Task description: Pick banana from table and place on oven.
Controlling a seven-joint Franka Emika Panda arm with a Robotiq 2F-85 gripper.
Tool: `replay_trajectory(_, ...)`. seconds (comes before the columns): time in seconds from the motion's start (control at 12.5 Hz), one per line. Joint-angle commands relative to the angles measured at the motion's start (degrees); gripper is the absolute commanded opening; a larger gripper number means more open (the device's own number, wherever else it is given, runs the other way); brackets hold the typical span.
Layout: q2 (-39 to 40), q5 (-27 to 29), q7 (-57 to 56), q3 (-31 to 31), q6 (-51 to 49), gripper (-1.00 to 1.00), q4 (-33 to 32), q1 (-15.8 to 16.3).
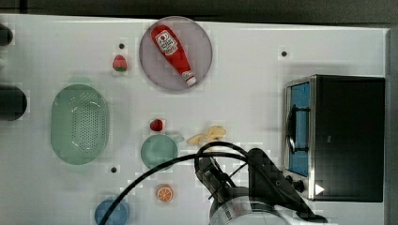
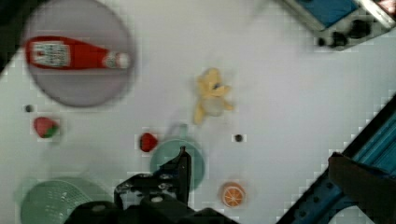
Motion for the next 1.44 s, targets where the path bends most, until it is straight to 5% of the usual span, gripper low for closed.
replay_trajectory(0.08, 9.4, -0.6, 2.0, 0.4, 3.3, 1.00, -3.0, -0.5)
replay_trajectory(0.64, 28.5, -0.6, 1.8, 0.5, 22.5, 1.00, -5.3, -0.4)
replay_trajectory(1.44, 43.7, -0.5, 1.8, 1.1, 54.3, 1.00, -20.5, -0.3)
